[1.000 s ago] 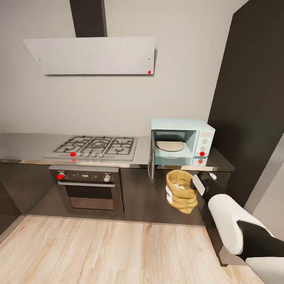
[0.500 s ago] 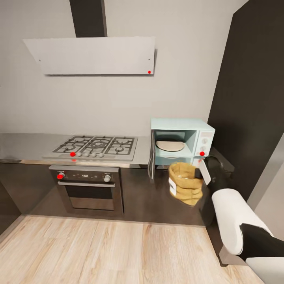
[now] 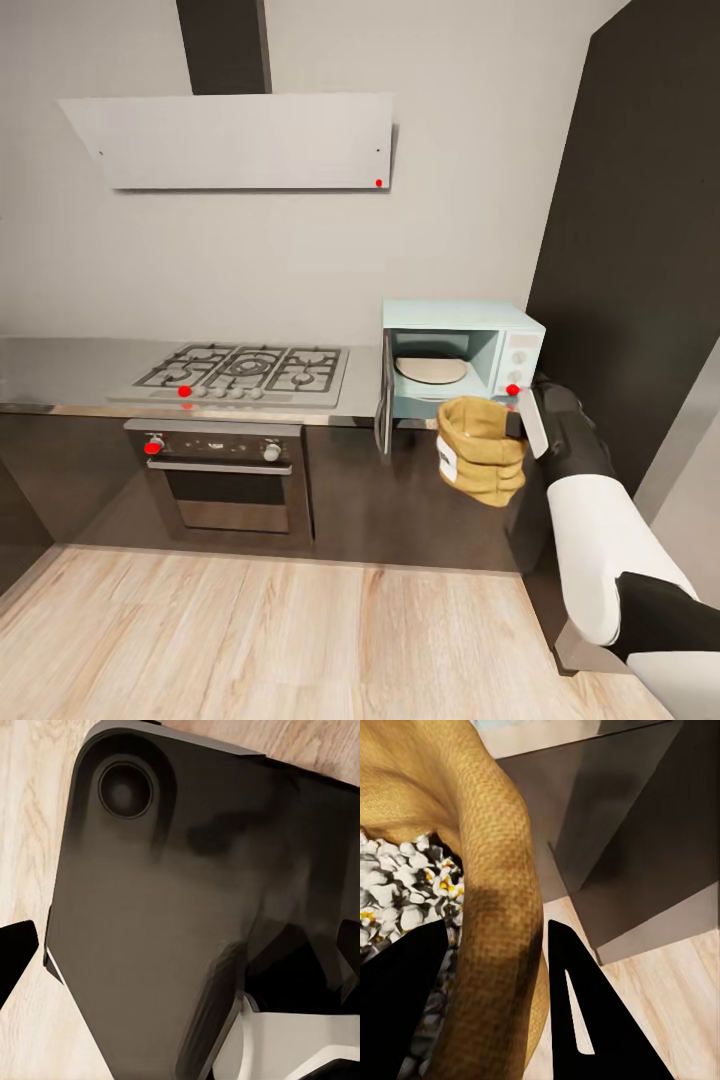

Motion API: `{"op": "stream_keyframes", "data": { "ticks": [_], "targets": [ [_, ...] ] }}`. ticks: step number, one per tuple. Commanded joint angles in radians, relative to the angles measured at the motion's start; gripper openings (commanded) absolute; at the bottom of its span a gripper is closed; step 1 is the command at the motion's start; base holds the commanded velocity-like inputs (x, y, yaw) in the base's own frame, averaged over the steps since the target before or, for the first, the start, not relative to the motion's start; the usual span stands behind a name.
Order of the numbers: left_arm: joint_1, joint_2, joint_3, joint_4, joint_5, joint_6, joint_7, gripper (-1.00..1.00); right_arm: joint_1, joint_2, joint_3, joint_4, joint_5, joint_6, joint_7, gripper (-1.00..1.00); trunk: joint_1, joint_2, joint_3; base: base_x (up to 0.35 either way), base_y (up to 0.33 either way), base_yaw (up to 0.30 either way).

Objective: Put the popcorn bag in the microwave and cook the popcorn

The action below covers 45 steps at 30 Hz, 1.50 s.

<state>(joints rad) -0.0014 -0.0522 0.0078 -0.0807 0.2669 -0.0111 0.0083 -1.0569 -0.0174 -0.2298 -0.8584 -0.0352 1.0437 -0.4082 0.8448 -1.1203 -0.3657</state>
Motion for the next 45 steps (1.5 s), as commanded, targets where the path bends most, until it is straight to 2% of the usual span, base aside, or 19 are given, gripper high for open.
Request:
{"op": "stream_keyframes", "data": {
  "ticks": [1,4,9,14,17,23,29,33,45],
  "targets": [
    [0.000,-0.001,0.000,-0.001,0.005,-0.001,0.001,1.00,0.000,-0.001,0.000,-0.001,-0.005,0.003,-0.005,-1.00,0.000,-0.001,-0.001,0.000,0.000,0.000],
    [0.000,-0.001,0.000,-0.001,0.005,-0.001,0.001,1.00,-0.005,0.000,0.000,-0.001,-0.009,0.003,-0.024,-1.00,0.000,-0.001,-0.001,0.000,0.000,0.000],
    [0.000,-0.001,0.000,-0.001,0.005,-0.001,0.001,1.00,-0.076,0.016,0.000,0.035,-0.016,0.003,-0.094,-1.00,0.000,-0.001,-0.001,0.000,0.000,0.000],
    [0.000,-0.001,0.000,-0.001,0.005,-0.001,0.001,1.00,-0.179,0.017,0.000,0.191,-0.020,0.003,-0.102,-1.00,0.000,-0.001,-0.001,0.000,0.000,0.000],
    [0.001,-0.001,0.000,-0.001,0.005,-0.001,0.001,1.00,-0.217,0.019,-0.001,0.221,-0.026,0.003,-0.103,-1.00,0.000,-0.001,-0.001,0.000,0.000,0.000],
    [0.000,0.000,0.000,-0.001,0.005,-0.001,0.001,1.00,-0.227,0.023,-0.006,0.224,-0.027,-0.081,-0.103,-1.00,0.000,-0.001,-0.001,0.000,0.000,0.000],
    [0.000,0.000,0.000,-0.001,0.005,-0.001,0.001,1.00,-0.227,0.023,-0.007,0.208,-0.024,-0.106,-0.100,-1.00,0.000,-0.001,-0.001,0.000,0.000,0.000],
    [0.000,0.000,0.000,-0.001,0.005,-0.001,0.001,1.00,-0.227,0.044,-0.005,0.215,-0.025,-0.167,-0.094,-1.00,0.000,-0.001,-0.001,0.000,0.000,0.000],
    [0.000,-0.001,0.000,-0.001,0.005,-0.001,0.001,1.00,-0.227,0.050,0.000,0.222,-0.023,-0.173,-0.100,-1.00,0.000,-0.001,-0.001,0.006,0.000,0.000]
  ]
}}
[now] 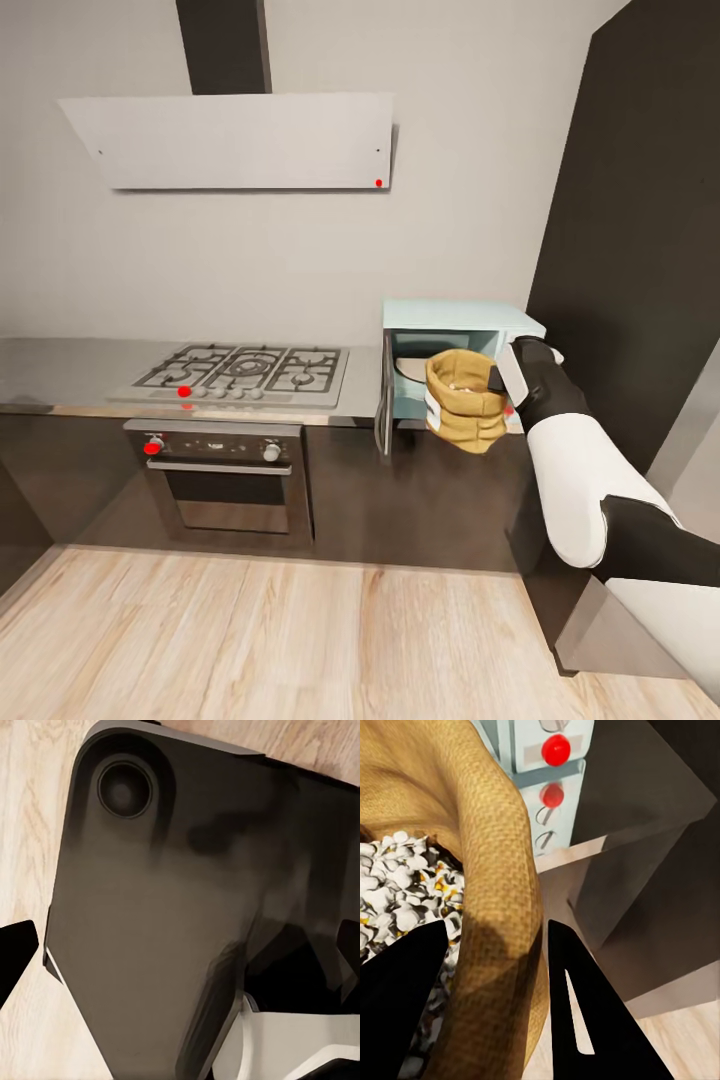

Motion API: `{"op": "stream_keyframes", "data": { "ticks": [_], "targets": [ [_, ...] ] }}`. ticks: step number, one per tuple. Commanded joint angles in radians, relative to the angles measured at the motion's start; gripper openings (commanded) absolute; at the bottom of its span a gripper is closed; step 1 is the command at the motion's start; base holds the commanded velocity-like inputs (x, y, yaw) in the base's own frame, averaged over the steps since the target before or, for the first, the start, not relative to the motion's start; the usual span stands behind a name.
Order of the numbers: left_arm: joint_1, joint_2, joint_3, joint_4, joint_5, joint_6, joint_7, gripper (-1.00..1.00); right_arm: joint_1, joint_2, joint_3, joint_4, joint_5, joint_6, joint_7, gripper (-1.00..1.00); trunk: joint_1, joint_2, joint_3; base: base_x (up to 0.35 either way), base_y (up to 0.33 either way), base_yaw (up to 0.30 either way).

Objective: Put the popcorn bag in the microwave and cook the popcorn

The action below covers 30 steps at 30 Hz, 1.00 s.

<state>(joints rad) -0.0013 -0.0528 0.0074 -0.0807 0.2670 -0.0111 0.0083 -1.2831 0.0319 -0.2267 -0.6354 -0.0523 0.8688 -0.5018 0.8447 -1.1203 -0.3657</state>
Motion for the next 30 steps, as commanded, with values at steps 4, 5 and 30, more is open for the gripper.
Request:
{"op": "stream_keyframes", "data": {
  "ticks": [4,5,30],
  "targets": [
    [0.000,0.002,0.000,-0.001,0.004,-0.001,0.001,1.00,-0.001,0.000,-0.003,-0.001,-0.002,0.002,-0.005,-1.00,0.000,-0.001,-0.001,0.238,0.000,0.000],
    [0.000,0.002,0.000,-0.001,0.004,-0.001,0.001,1.00,-0.001,-0.001,-0.003,-0.001,0.000,0.002,-0.005,-1.00,0.000,-0.001,-0.001,0.136,0.000,0.000],
    [0.000,0.004,0.000,-0.002,0.005,-0.001,0.000,1.00,-0.001,0.013,-0.003,0.000,-0.010,0.000,-0.001,-1.00,0.000,-0.001,-0.001,0.210,0.000,0.000]
  ]
}}
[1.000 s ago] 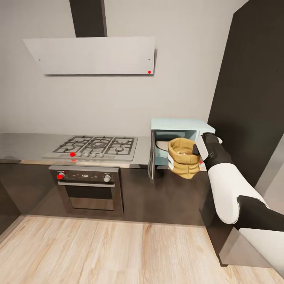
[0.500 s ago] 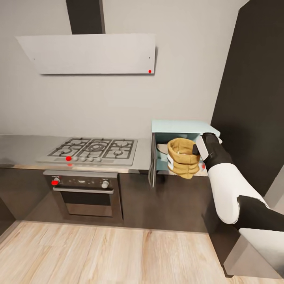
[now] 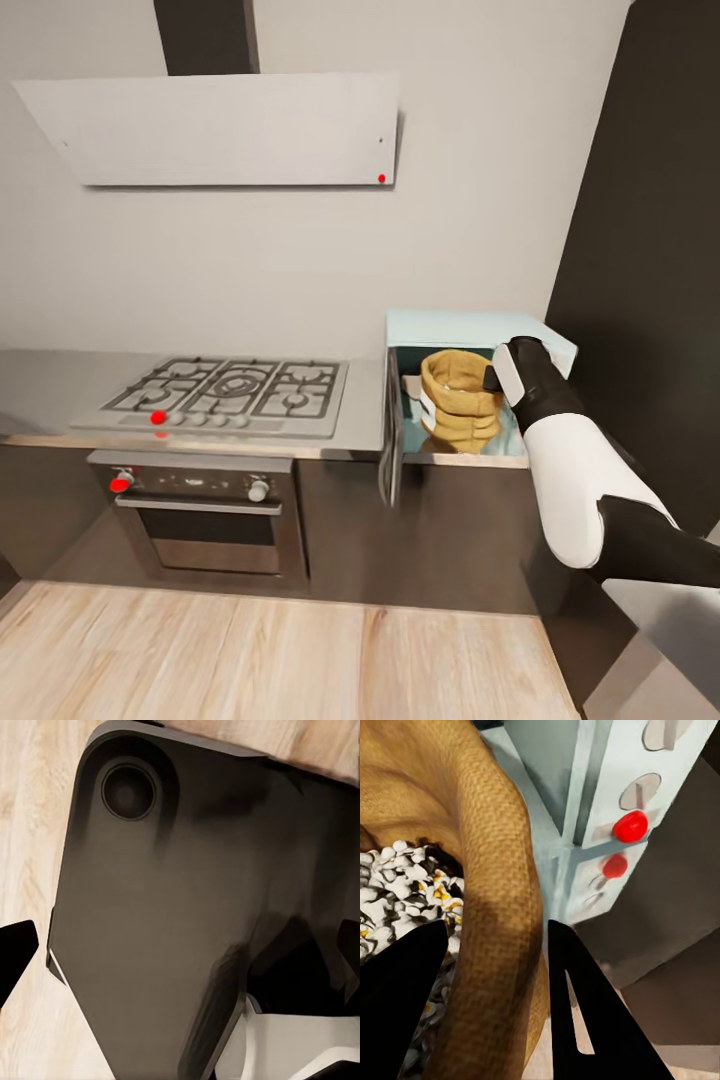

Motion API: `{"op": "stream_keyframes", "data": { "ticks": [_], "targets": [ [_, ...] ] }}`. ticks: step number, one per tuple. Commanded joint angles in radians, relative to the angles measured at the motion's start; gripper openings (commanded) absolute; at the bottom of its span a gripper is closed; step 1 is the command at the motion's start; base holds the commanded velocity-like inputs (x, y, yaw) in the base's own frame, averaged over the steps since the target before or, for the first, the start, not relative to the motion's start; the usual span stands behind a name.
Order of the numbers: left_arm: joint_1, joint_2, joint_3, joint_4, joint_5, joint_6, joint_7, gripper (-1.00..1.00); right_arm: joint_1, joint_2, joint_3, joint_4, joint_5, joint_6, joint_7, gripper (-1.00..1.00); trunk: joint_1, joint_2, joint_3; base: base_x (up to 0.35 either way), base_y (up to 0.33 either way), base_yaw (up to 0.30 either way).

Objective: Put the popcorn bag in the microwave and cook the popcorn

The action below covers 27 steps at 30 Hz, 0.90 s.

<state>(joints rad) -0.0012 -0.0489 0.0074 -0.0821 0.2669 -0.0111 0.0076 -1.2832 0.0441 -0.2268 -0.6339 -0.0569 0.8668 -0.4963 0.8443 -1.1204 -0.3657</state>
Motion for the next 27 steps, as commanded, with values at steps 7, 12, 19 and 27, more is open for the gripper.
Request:
{"op": "stream_keyframes", "data": {
  "ticks": [7,12,19,27],
  "targets": [
    [0.000,-0.001,0.000,-0.001,0.005,-0.001,0.001,1.00,-0.001,0.000,-0.006,0.000,-0.002,0.001,-0.006,-1.00,0.001,-0.001,-0.001,0.207,0.000,0.000],
    [0.000,-0.002,0.000,-0.001,0.005,-0.001,0.001,1.00,0.010,-0.003,-0.006,0.000,0.003,0.001,-0.005,-1.00,0.001,-0.001,-0.001,0.007,0.000,0.000],
    [0.000,-0.003,0.000,-0.001,0.005,-0.001,0.002,1.00,0.012,-0.003,-0.006,0.010,0.004,-0.013,-0.005,-1.00,0.001,-0.001,-0.001,0.000,0.000,0.000],
    [0.000,-0.003,0.000,-0.001,0.005,-0.001,0.001,1.00,0.013,-0.010,-0.006,0.076,0.013,-0.078,-0.004,-1.00,0.001,-0.001,-0.001,0.002,0.000,0.000]
  ]
}}
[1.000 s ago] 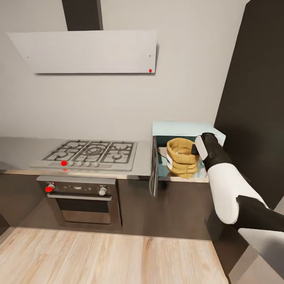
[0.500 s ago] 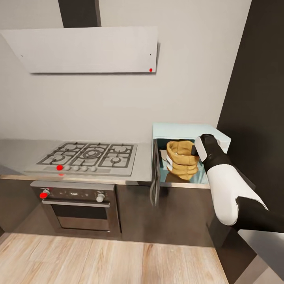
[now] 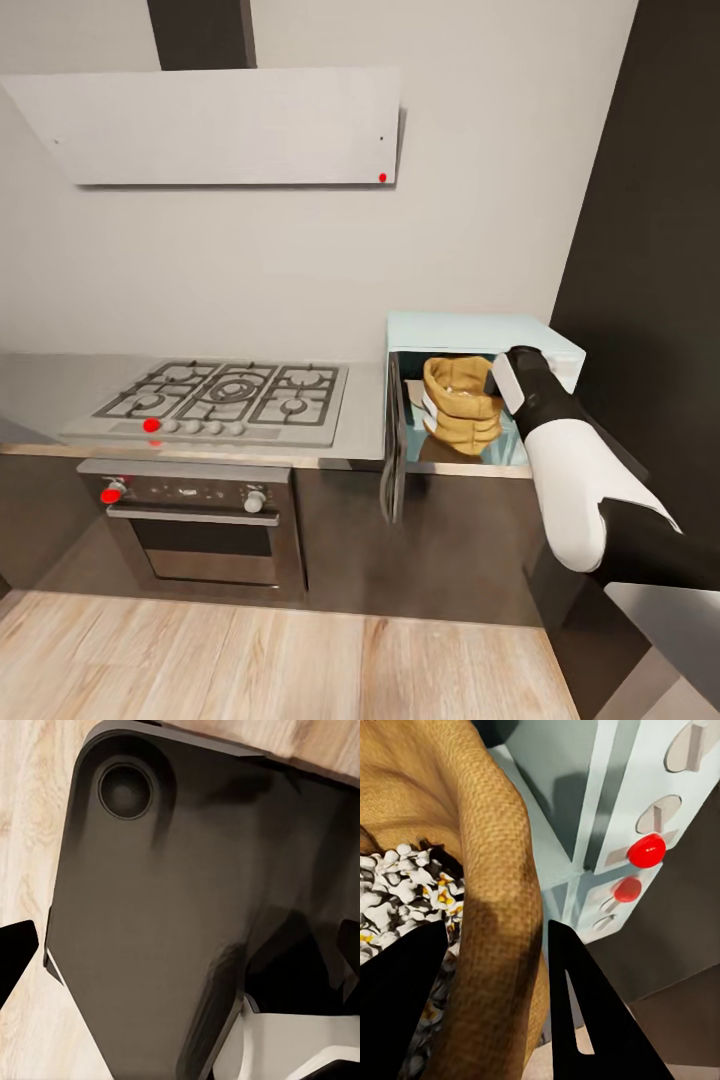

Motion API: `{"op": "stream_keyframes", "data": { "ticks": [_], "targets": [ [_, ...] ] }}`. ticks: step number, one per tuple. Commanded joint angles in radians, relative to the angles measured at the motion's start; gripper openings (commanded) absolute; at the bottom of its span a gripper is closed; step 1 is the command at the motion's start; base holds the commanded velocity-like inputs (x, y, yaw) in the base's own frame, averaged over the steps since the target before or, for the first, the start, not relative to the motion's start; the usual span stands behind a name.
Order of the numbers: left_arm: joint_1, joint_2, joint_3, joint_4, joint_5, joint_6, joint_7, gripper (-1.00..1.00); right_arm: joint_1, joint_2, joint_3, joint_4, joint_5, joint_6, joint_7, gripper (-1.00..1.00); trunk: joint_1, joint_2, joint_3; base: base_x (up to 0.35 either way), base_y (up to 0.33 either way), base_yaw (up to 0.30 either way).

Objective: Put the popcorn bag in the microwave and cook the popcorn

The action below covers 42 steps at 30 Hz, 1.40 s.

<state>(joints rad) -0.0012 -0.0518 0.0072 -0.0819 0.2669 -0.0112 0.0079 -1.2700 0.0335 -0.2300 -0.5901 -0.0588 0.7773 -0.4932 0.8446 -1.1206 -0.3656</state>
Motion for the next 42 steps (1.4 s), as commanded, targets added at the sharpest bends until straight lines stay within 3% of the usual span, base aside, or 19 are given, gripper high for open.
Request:
{"op": "stream_keyframes", "data": {
  "ticks": [1,32,42],
  "targets": [
    [0.000,0.000,0.000,-0.001,0.005,-0.001,0.001,1.00,0.000,0.000,-0.003,0.032,0.016,0.012,-0.007,-1.00,0.000,0.000,-0.001,0.101,0.000,0.000],
    [0.000,0.001,0.000,-0.001,0.005,-0.001,0.001,1.00,0.000,-0.001,-0.003,0.033,0.014,0.011,-0.006,-1.00,0.000,0.000,-0.001,0.186,0.000,0.000],
    [0.000,0.001,0.000,-0.001,0.005,-0.001,0.000,1.00,0.000,-0.001,-0.003,0.033,0.010,0.014,-0.007,-1.00,0.000,0.000,-0.001,0.018,0.000,0.000]
  ]
}}
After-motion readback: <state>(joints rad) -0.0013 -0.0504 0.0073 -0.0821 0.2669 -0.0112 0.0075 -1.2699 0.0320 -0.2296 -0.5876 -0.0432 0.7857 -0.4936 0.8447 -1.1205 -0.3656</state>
